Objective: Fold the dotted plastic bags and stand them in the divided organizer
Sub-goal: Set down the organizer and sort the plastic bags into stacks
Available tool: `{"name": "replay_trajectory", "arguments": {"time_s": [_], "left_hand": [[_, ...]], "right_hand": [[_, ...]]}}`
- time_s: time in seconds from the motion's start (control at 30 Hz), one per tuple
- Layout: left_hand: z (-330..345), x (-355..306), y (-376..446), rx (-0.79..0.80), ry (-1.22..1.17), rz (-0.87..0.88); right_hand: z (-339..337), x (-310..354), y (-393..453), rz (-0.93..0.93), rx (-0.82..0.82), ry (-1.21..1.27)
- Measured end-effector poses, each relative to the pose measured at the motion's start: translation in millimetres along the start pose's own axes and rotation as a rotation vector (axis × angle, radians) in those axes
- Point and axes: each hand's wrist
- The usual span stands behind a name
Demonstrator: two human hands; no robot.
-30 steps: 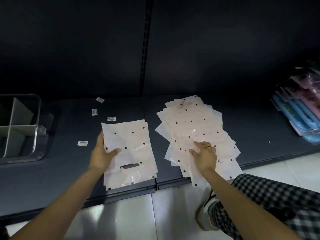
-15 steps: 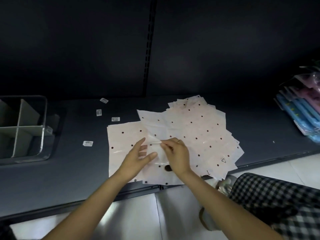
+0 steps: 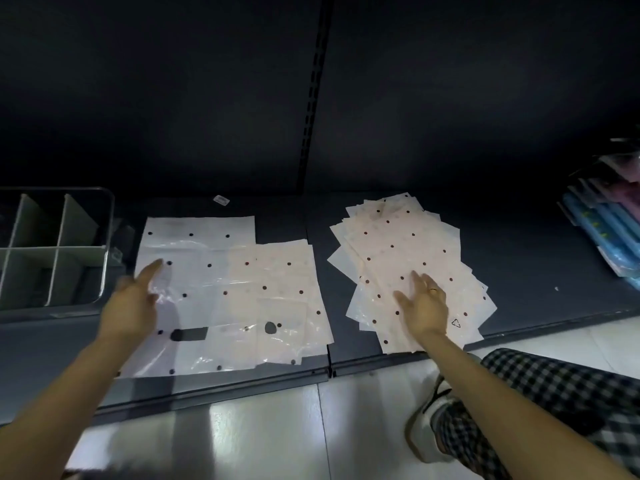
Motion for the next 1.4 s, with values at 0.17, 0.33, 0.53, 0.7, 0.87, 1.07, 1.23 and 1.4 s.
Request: {"name": "replay_trajectory", "arguments": {"time_s": [0.17,0.33,0.53,0.7,0.87,1.07,1.23,1.4], "left_hand": [[8,21,-6,-0.046,0.370,0.162],[49,22,-25,0.298,0.347,0.218],[40,48,-22,0.277,0.385,0.047],[37,22,-31,0.263,0.156,0.108],[39,-40,-50,0.265,-0.636,-0.016],[20,-61,-34,0.162,-0.911,-0.154],[-14,-9,-3,-0.074,-0.454,-0.204],[-22,20,7,-0.100,-0.167,-0.125]], "right_hand": [[4,-20,9,0.015,0.054,-0.093],[8,-13,10,0.082,-0.125,0.071],[-7,-3,12,0.026,-0.110,0.013],[-22,44,-11,-0.160,-0.182,0.199],[-29,143,-59,-0.423,-0.168,0.310],[-13,238,-113,-0.651,0.140,0.444],[4,229,-111,-0.591,0.126,0.418],[8,183,-73,-0.227,0.020,0.199]]}}
Point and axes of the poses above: each hand's wrist, its own y-axis towards the middle knuckle, its own z-axis out of the palm, x = y × z, and after that the axes turned 11 degrees about -y, right-handed
